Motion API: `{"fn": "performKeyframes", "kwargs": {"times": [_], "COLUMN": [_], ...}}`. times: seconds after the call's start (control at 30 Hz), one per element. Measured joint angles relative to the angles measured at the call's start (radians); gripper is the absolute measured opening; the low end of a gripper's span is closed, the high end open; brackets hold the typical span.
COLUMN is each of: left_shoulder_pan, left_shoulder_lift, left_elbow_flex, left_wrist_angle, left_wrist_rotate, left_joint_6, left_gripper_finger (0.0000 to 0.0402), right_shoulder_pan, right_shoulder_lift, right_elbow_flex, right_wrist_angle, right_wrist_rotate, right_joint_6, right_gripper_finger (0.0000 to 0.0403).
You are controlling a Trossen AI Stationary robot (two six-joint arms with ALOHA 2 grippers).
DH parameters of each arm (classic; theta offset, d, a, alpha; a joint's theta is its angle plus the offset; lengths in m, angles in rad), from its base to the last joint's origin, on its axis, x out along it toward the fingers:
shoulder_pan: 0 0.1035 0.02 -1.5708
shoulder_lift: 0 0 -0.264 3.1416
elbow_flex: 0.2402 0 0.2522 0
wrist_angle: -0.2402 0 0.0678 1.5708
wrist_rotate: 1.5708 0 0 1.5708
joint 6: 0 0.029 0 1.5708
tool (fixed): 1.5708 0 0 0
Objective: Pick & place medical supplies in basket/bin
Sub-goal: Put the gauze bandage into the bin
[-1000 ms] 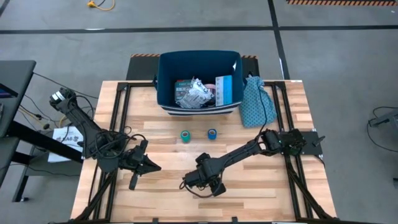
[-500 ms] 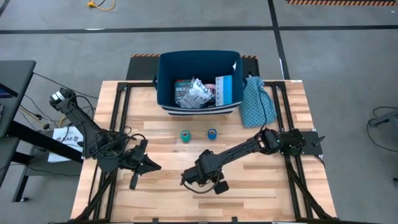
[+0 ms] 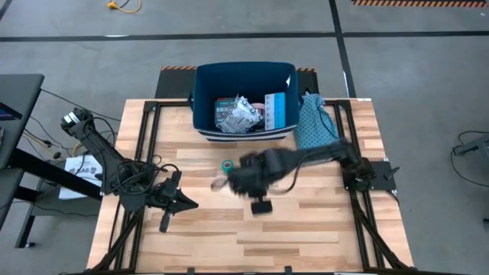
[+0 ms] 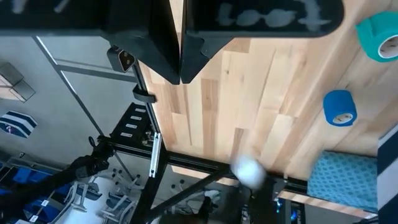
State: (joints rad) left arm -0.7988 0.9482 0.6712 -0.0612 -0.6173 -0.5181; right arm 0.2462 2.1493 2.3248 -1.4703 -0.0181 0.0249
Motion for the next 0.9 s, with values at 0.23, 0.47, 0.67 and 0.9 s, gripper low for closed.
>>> {"fn": "performKeyframes", "kwargs": {"times": [0.23, 0.47, 0.67, 0.9], "left_shoulder_pan": [0.002, 0.003, 0.045, 0.125], "left_shoulder_lift": [0.0, 0.0, 0.0, -0.013], "left_elbow_flex": [0.0, 0.0, 0.0, 0.0], "left_wrist_angle": [0.0, 0.008, 0.009, -0.03], "left_wrist_rotate": [-0.069, -0.205, -0.281, -0.298], "left_joint_6": [0.02, 0.054, 0.075, 0.06], "left_gripper_finger": [0.0, 0.0, 0.0, 0.0], "right_shoulder_pan": [-0.1, -0.246, -0.443, -0.6], "right_shoulder_lift": [-0.203, -0.283, -0.229, -0.028], "right_elbow_flex": [0.001, 0.003, -0.006, -0.01], "right_wrist_angle": [0.332, 0.857, 1.038, 1.004], "right_wrist_rotate": [0.257, 0.499, 0.435, 0.063], "right_joint_6": [0.014, -0.074, 0.05, 0.196], "right_gripper_finger": [0.0051, 0.0051, 0.0051, 0.0051]}}
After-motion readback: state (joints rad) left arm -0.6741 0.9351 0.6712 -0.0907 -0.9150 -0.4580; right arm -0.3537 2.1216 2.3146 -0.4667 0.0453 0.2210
